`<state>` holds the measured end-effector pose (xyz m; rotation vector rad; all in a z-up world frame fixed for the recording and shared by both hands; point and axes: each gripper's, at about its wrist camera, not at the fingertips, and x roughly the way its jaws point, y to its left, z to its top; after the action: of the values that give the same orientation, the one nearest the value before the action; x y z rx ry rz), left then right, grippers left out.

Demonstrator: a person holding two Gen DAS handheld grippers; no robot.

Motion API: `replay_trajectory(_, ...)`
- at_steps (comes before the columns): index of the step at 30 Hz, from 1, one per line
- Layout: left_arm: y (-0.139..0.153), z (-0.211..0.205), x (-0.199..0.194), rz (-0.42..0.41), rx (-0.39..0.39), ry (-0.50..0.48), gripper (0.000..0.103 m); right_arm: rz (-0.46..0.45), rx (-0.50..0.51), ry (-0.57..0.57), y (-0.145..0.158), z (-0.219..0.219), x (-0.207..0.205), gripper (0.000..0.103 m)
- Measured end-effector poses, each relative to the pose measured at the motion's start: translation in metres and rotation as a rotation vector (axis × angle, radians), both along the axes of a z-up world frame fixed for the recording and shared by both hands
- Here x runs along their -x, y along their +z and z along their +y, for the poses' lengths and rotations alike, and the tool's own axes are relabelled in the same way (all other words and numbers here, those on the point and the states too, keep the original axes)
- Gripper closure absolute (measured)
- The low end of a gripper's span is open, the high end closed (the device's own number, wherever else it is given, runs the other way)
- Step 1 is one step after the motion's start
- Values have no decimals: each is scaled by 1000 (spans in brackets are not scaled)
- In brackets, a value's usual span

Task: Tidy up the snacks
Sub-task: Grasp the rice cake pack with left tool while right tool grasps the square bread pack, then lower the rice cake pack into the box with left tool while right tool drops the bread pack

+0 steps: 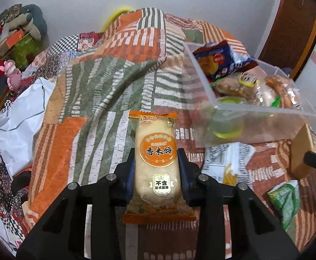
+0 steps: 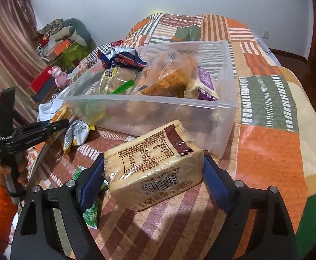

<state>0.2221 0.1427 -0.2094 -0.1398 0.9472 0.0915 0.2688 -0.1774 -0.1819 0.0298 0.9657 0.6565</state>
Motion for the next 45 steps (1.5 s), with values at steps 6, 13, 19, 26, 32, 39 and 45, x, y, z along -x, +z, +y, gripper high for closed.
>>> replay_trajectory(6, 27, -4, 10, -56, -6, -4, 68, -43, -13, -5, 18, -4, 7, 19)
replay_trajectory(13, 59, -16, 23, -123, 5, -19, 68, -112, -38, -24, 44, -15, 13, 19)
replay_trajectory(19, 81, -30, 25, -171, 6, -44, 68, -166, -70, -48, 62, -23, 6, 19)
replay_trajectory(26, 89, -43, 12, -190, 17, -69, 68, -212, -102, -88, 76, -27, -11, 19)
replay_trajectory(32, 85, -54, -3, -190, 28, -93, 68, -234, -124, -106, 85, -21, -28, 19)
replay_trajectory(39, 79, -59, -26, -187, 61, -102, 68, -233, -143, -103, 86, -5, -50, 19)
replay_trajectory(45, 68, -54, -50, -162, 95, -70, 68, -171, -181, -95, 71, 15, -70, 19)
